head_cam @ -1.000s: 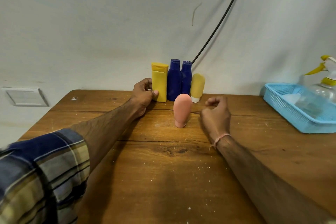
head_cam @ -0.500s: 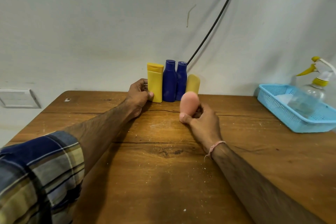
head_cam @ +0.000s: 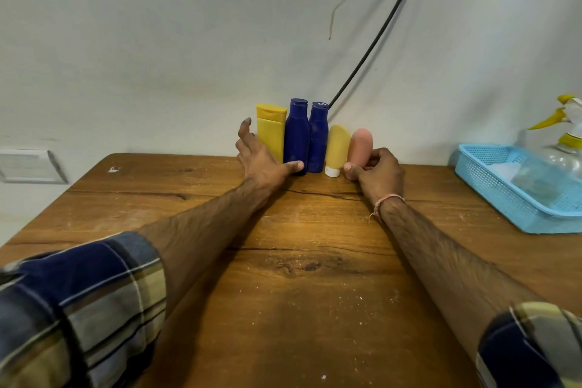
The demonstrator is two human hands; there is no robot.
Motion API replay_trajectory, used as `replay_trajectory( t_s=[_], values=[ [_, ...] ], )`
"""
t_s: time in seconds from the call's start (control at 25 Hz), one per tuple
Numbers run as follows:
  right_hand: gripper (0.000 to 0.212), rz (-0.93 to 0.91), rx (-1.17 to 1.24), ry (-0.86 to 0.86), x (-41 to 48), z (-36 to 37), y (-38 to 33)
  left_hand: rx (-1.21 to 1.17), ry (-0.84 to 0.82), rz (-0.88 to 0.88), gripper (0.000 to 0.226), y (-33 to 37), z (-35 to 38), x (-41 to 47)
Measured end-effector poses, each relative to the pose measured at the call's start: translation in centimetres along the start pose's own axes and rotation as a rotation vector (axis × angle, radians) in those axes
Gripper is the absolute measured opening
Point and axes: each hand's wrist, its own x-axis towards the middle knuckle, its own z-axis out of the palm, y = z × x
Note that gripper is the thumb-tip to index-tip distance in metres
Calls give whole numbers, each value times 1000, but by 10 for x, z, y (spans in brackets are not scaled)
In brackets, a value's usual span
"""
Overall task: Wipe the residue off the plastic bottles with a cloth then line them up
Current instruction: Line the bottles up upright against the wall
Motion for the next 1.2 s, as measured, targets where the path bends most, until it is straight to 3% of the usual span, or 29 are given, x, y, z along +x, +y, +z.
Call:
replay_trajectory(
  t_s=[0.4, 0.92, 1.2],
  values=[
    [66, -67, -13, -68, 4, 0, 4, -170, -231, -54, 103, -2, -4, 19],
    [60, -81, -26, -88, 6, 3, 7, -151, -295, -145, 92, -6, -10, 30],
    [54, -93, -11, -127, 5, 1, 5, -96, -253, -100, 91, -10, -9, 29]
  ],
)
